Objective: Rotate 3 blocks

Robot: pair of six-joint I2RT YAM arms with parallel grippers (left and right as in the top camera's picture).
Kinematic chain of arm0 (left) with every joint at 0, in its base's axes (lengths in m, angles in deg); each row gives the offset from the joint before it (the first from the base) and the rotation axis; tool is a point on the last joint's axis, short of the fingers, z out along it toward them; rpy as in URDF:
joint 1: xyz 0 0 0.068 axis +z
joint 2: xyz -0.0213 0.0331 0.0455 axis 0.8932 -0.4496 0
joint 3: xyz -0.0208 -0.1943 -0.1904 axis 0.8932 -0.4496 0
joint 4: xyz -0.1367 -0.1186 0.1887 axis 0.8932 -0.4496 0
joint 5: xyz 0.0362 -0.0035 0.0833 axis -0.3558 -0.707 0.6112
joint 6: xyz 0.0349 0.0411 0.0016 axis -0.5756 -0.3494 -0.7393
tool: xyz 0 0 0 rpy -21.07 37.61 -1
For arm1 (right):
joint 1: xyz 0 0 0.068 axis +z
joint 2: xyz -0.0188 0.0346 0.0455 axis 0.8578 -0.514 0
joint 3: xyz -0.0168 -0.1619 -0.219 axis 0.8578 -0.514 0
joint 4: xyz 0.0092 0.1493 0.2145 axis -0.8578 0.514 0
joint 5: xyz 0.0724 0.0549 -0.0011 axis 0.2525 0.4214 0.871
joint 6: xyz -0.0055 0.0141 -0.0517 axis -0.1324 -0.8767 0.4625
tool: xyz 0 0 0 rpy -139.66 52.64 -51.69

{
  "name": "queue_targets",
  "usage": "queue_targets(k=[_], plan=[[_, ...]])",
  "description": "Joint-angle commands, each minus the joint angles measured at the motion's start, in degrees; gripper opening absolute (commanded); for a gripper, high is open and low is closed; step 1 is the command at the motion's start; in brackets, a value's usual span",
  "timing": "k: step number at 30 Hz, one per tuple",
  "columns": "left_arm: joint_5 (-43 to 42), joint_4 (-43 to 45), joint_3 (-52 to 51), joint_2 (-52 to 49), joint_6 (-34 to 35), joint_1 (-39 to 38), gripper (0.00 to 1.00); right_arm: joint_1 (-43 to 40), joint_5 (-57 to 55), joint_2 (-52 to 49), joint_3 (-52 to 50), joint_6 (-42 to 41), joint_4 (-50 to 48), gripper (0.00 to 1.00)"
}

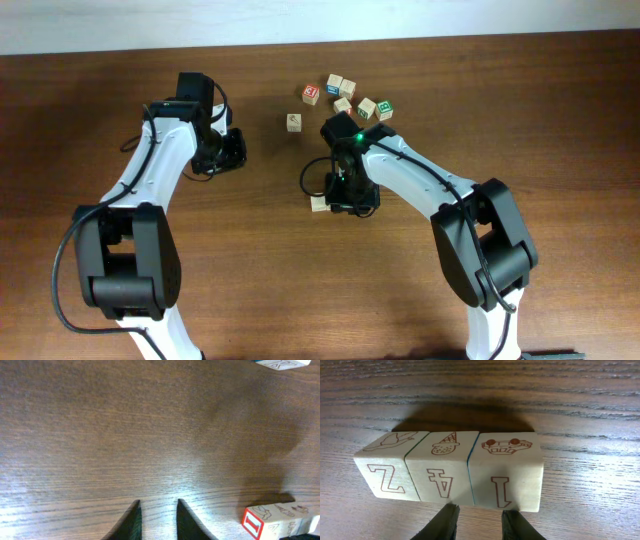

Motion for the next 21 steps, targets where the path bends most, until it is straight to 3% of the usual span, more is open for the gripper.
queue_targets(k=[1, 10, 14, 21], plan=[[-1.6, -0.6, 1.2, 0.7, -0.3, -0.1, 0.08, 0.3, -1.1, 1.3, 2.6, 1.5, 1.3, 0.3], [-6.5, -5.6, 1.2, 2.2, -2.9, -0.1, 0.0, -2.2, -2.6, 9.4, 9.8, 7.1, 9.6, 0.31], [-9.5, -8.5, 0.7, 2.4, -4.3, -2.3, 0.0, -7.0, -0.9, 9.3, 7.8, 9.9, 10.1, 0.06], [-9.3, -3.7, -1.6, 2.0, -4.3, -8.6, 0.0, -9.5, 0.9, 9.3, 0.3, 10.6, 5.0, 0.04]])
